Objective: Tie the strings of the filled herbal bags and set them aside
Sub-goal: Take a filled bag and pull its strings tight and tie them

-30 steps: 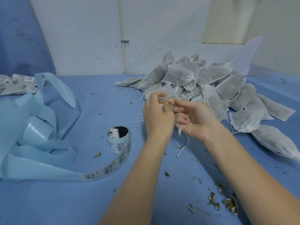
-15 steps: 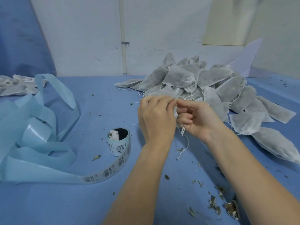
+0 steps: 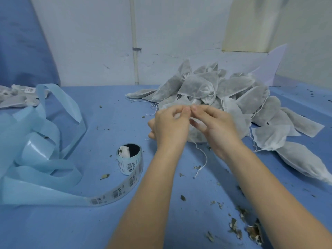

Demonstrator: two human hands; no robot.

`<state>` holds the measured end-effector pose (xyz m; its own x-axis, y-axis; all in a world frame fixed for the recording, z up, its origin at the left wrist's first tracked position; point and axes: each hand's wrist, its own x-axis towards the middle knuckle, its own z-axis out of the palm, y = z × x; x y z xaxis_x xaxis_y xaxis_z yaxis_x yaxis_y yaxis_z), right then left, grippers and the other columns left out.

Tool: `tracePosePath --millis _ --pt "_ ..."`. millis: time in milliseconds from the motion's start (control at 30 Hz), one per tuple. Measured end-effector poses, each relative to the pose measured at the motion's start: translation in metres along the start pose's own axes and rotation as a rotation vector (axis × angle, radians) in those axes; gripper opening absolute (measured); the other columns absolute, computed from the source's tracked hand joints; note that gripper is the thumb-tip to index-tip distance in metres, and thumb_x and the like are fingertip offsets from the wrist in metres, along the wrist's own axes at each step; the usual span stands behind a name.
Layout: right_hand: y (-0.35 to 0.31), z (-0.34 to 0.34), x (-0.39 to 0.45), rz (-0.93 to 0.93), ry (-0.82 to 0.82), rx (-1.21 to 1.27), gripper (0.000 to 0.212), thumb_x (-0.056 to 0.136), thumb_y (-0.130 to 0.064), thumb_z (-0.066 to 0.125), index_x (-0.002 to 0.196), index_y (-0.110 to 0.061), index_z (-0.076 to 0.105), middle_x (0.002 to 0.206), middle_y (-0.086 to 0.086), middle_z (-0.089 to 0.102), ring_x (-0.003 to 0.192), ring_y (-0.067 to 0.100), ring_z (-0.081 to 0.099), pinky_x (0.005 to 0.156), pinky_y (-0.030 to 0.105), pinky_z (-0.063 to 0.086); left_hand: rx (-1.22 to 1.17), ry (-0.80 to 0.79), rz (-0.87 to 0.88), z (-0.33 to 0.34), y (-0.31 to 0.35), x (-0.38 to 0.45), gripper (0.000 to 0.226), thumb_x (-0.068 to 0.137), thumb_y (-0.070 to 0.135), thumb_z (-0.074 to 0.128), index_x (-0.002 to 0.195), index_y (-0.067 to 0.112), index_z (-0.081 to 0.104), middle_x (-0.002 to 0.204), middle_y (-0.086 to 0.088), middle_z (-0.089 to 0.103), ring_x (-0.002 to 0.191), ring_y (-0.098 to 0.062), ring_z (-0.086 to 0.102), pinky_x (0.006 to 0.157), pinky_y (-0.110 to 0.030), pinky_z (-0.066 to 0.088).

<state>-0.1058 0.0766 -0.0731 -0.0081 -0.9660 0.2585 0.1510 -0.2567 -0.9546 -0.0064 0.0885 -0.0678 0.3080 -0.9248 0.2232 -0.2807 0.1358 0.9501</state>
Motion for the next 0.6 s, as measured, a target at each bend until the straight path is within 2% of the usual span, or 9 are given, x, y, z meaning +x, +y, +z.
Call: tracePosePath --millis 67,100,167,233,333,400,467,500,600 --pt "0.002 0.008 -0.002 -0.050 0.016 -0.015 0.011 0.096 -0.013 0.053 0.096 -0.004 0.060 0.102 0.029 0.065 0.097 0.030 0.063 0.098 0.038 0.048 -0.162 -0.050 -0.026 -0.001 0.004 -0.001 0.017 0.090 0.028 0.058 0.076 0.030 0.068 0.090 0.003 0.069 0.107 -0.025 0.057 0.095 -0.039 0.043" --pt "0.004 0.010 -0.002 -0.070 0.023 -0.009 0.010 0.098 -0.012 0.050 0.092 -0.007 0.057 0.099 0.029 0.065 0.093 0.029 0.062 0.095 0.038 0.049 -0.198 -0.050 -0.016 -0.002 0.005 -0.003 0.017 0.089 0.025 0.059 0.074 0.027 0.068 0.078 0.005 0.067 0.094 -0.021 0.062 0.090 -0.036 0.047" --pt "0.005 0.013 -0.002 -0.102 0.046 0.005 0.013 0.099 -0.013 0.049 0.087 -0.013 0.054 0.084 0.014 0.070 0.077 0.016 0.064 0.076 0.027 0.052 -0.195 -0.027 0.034 -0.003 0.008 -0.004 0.020 0.088 0.021 0.061 0.070 0.027 0.066 0.064 0.012 0.063 0.076 -0.010 0.061 0.076 -0.026 0.048" --pt "0.004 0.013 -0.003 -0.117 0.079 0.017 0.016 0.098 -0.014 0.050 0.082 -0.015 0.054 0.059 -0.008 0.063 0.057 0.002 0.058 0.058 0.017 0.046 -0.162 -0.023 0.059 -0.003 0.009 -0.002 0.021 0.088 0.022 0.061 0.068 0.028 0.066 0.065 0.011 0.064 0.078 -0.009 0.059 0.075 -0.025 0.046" --pt "0.002 0.012 -0.003 -0.126 0.082 0.033 0.018 0.096 -0.010 0.052 0.079 -0.012 0.053 0.048 -0.011 0.048 0.045 0.002 0.048 0.050 0.016 0.043 -0.134 -0.036 0.068 -0.004 0.010 -0.001 0.016 0.090 0.023 0.058 0.078 0.023 0.070 0.058 0.004 0.062 0.057 0.005 0.053 0.061 -0.016 0.039" --pt "0.001 0.010 -0.003 -0.146 0.073 -0.050 0.016 0.094 -0.012 0.057 0.078 -0.013 0.056 0.045 -0.013 0.047 0.043 0.004 0.045 0.054 0.023 0.043 -0.087 -0.011 0.079 -0.003 0.010 0.000 0.016 0.093 0.024 0.055 0.090 0.020 0.070 0.075 0.002 0.065 0.068 0.007 0.057 0.068 -0.014 0.043" --pt "-0.002 0.007 -0.002 -0.157 0.082 -0.097 0.013 0.091 -0.014 0.063 0.078 -0.014 0.060 0.046 -0.016 0.050 0.041 0.004 0.045 0.054 0.028 0.044 -0.030 0.013 0.078 -0.001 0.010 0.000 0.019 0.096 0.027 0.050 0.101 0.020 0.067 0.106 -0.001 0.064 0.101 -0.008 0.057 0.090 -0.025 0.042" --pt "-0.003 0.006 -0.002 -0.163 0.091 -0.108 0.012 0.089 -0.015 0.066 0.077 -0.015 0.062 0.046 -0.017 0.050 0.041 0.002 0.044 0.052 0.026 0.045 -0.015 0.033 0.068 0.000 0.010 0.001 0.020 0.097 0.028 0.048 0.103 0.020 0.065 0.114 -0.002 0.061 0.105 -0.014 0.054 0.092 -0.028 0.041" --pt "-0.006 0.000 -0.002 -0.168 0.108 -0.138 0.010 0.084 -0.018 0.072 0.075 -0.018 0.067 0.044 -0.018 0.047 0.041 0.000 0.043 0.048 0.018 0.046 -0.061 0.122 0.016 -0.002 0.011 0.005 0.019 0.098 0.027 0.045 0.103 0.019 0.062 0.117 -0.005 0.058 0.095 -0.014 0.051 0.083 -0.025 0.037"
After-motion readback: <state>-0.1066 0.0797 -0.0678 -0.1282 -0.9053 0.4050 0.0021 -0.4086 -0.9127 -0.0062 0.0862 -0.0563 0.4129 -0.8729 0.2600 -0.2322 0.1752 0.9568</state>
